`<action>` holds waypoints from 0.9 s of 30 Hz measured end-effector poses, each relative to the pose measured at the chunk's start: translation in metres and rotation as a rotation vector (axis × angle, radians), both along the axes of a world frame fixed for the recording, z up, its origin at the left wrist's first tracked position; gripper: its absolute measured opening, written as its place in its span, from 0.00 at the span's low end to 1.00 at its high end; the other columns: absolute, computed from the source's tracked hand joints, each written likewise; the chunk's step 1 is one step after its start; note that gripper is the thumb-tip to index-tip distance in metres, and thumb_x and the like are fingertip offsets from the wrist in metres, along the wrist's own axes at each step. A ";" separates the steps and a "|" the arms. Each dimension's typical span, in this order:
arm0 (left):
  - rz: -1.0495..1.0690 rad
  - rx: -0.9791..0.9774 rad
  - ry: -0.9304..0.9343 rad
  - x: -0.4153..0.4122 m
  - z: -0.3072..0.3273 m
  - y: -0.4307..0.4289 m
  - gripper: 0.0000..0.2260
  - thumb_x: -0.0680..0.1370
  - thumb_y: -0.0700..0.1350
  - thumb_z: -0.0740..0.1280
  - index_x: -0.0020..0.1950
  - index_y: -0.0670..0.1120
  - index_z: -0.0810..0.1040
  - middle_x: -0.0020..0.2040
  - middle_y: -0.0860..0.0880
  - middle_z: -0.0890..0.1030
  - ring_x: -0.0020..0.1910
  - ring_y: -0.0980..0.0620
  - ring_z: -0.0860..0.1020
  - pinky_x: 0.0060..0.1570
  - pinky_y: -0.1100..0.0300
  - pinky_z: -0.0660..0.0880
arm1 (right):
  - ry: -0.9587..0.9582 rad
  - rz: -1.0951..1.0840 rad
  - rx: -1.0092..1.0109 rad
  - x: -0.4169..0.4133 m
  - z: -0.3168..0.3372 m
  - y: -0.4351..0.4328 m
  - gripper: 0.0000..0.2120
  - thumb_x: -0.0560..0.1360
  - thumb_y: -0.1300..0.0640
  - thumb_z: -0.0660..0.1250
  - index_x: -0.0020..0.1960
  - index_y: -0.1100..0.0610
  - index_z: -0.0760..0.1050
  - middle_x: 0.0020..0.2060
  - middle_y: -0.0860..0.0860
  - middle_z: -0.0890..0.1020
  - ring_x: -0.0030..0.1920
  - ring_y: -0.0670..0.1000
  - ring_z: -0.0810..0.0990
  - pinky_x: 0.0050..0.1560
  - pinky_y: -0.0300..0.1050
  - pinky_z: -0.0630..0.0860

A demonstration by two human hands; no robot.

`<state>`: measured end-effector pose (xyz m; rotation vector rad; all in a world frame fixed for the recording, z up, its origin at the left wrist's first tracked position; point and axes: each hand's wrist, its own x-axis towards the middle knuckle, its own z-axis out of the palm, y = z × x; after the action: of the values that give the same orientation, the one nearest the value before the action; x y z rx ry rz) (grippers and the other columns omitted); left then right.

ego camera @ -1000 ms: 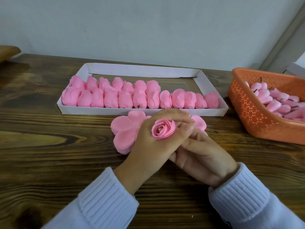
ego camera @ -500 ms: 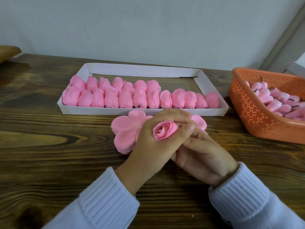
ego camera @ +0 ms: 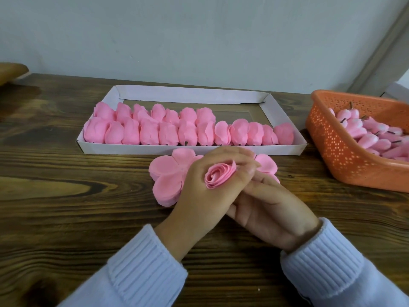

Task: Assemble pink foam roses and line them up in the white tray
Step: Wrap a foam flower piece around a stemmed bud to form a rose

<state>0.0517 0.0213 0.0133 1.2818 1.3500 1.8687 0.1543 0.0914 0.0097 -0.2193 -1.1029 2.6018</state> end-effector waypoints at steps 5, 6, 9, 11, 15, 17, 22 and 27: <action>0.092 0.014 0.022 -0.002 -0.001 -0.002 0.06 0.74 0.40 0.67 0.43 0.51 0.82 0.40 0.56 0.84 0.41 0.63 0.81 0.40 0.73 0.74 | 0.018 0.024 0.003 0.000 0.004 0.004 0.22 0.66 0.56 0.75 0.59 0.58 0.77 0.50 0.56 0.82 0.49 0.54 0.83 0.56 0.49 0.79; 0.110 0.004 0.057 -0.002 -0.002 -0.002 0.06 0.73 0.41 0.68 0.43 0.51 0.81 0.38 0.56 0.83 0.39 0.64 0.80 0.39 0.73 0.74 | 0.037 0.034 0.030 0.000 0.004 0.003 0.20 0.68 0.54 0.74 0.58 0.58 0.78 0.49 0.54 0.83 0.48 0.52 0.83 0.55 0.48 0.79; 0.171 -0.018 0.261 -0.003 -0.004 -0.001 0.10 0.70 0.41 0.69 0.46 0.56 0.79 0.40 0.59 0.79 0.42 0.65 0.77 0.44 0.73 0.72 | 0.014 -0.056 0.160 -0.004 0.001 -0.004 0.29 0.68 0.48 0.75 0.62 0.62 0.73 0.50 0.54 0.84 0.50 0.50 0.83 0.51 0.47 0.80; 0.238 0.018 0.414 -0.003 -0.005 0.001 0.11 0.70 0.41 0.70 0.48 0.56 0.79 0.41 0.63 0.77 0.43 0.65 0.76 0.46 0.71 0.73 | -0.025 -0.168 0.231 -0.005 -0.002 -0.008 0.28 0.64 0.50 0.79 0.58 0.62 0.75 0.50 0.56 0.84 0.51 0.51 0.83 0.48 0.44 0.80; 0.309 0.081 0.620 -0.001 -0.010 0.004 0.09 0.73 0.46 0.69 0.53 0.47 0.82 0.43 0.63 0.73 0.47 0.58 0.76 0.49 0.56 0.76 | -0.099 -0.265 0.298 -0.005 -0.004 -0.009 0.17 0.69 0.63 0.70 0.56 0.65 0.73 0.44 0.55 0.83 0.46 0.50 0.83 0.44 0.40 0.79; 0.315 0.088 0.608 -0.001 -0.012 0.004 0.12 0.74 0.48 0.66 0.56 0.47 0.81 0.46 0.62 0.75 0.49 0.58 0.77 0.50 0.54 0.76 | -0.113 -0.251 0.289 -0.005 -0.003 -0.010 0.20 0.70 0.62 0.67 0.58 0.69 0.69 0.45 0.56 0.82 0.46 0.51 0.83 0.45 0.41 0.79; 0.268 0.053 0.554 0.001 -0.010 0.002 0.12 0.75 0.47 0.66 0.57 0.50 0.79 0.44 0.65 0.77 0.49 0.63 0.78 0.50 0.57 0.76 | -0.138 -0.219 0.325 -0.004 -0.002 -0.011 0.18 0.73 0.57 0.65 0.60 0.65 0.71 0.48 0.56 0.82 0.50 0.51 0.83 0.46 0.43 0.80; 0.103 0.069 0.187 0.000 -0.001 -0.002 0.10 0.77 0.40 0.64 0.54 0.53 0.79 0.40 0.54 0.82 0.42 0.60 0.80 0.43 0.64 0.77 | -0.135 -0.124 0.179 -0.007 0.002 -0.008 0.17 0.72 0.43 0.61 0.51 0.51 0.82 0.47 0.51 0.84 0.48 0.50 0.83 0.50 0.46 0.80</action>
<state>0.0513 0.0195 0.0123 1.4783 1.4840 1.9186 0.1470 0.0836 0.0113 -0.4135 -1.3156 2.3924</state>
